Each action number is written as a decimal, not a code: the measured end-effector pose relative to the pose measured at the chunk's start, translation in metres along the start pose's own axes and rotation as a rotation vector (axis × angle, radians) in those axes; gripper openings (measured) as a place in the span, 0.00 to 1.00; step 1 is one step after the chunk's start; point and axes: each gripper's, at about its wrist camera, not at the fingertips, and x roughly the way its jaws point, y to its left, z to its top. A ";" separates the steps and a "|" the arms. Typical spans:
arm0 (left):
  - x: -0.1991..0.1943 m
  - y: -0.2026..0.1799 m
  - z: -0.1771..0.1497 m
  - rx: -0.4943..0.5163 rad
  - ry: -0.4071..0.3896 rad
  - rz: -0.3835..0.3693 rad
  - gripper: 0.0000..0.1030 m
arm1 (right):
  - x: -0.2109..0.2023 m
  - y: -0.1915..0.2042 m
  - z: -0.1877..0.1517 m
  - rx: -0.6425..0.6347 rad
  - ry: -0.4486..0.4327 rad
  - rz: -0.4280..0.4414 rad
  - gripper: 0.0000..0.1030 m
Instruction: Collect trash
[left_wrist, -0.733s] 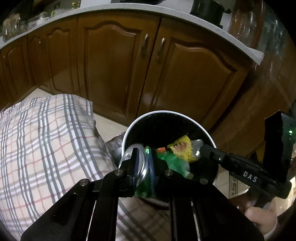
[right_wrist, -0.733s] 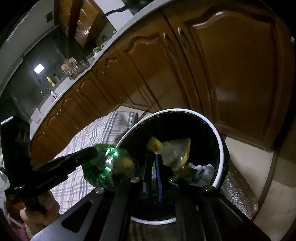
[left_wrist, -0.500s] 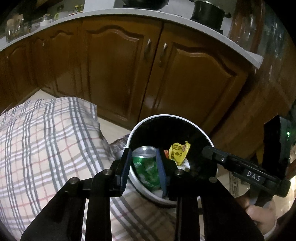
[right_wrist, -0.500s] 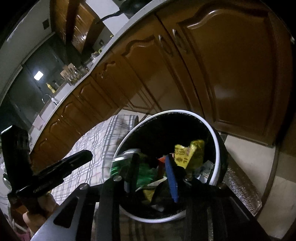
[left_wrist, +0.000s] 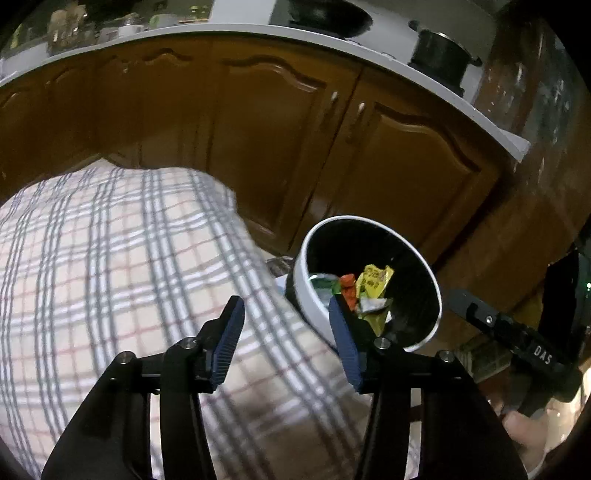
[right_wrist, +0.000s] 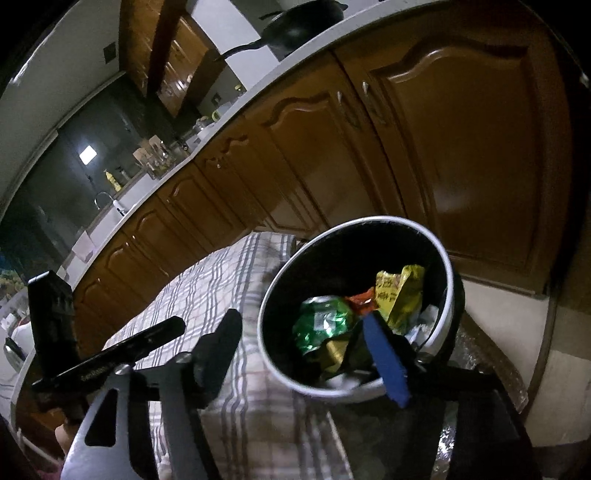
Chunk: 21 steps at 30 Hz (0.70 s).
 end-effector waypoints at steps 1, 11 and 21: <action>-0.004 0.004 -0.004 -0.008 -0.004 0.000 0.50 | 0.000 0.003 -0.004 -0.003 -0.001 -0.001 0.74; -0.056 0.029 -0.039 -0.052 -0.083 0.015 0.70 | -0.024 0.038 -0.035 -0.069 -0.090 -0.046 0.92; -0.111 0.033 -0.076 -0.004 -0.235 0.095 0.85 | -0.058 0.078 -0.063 -0.210 -0.256 -0.130 0.99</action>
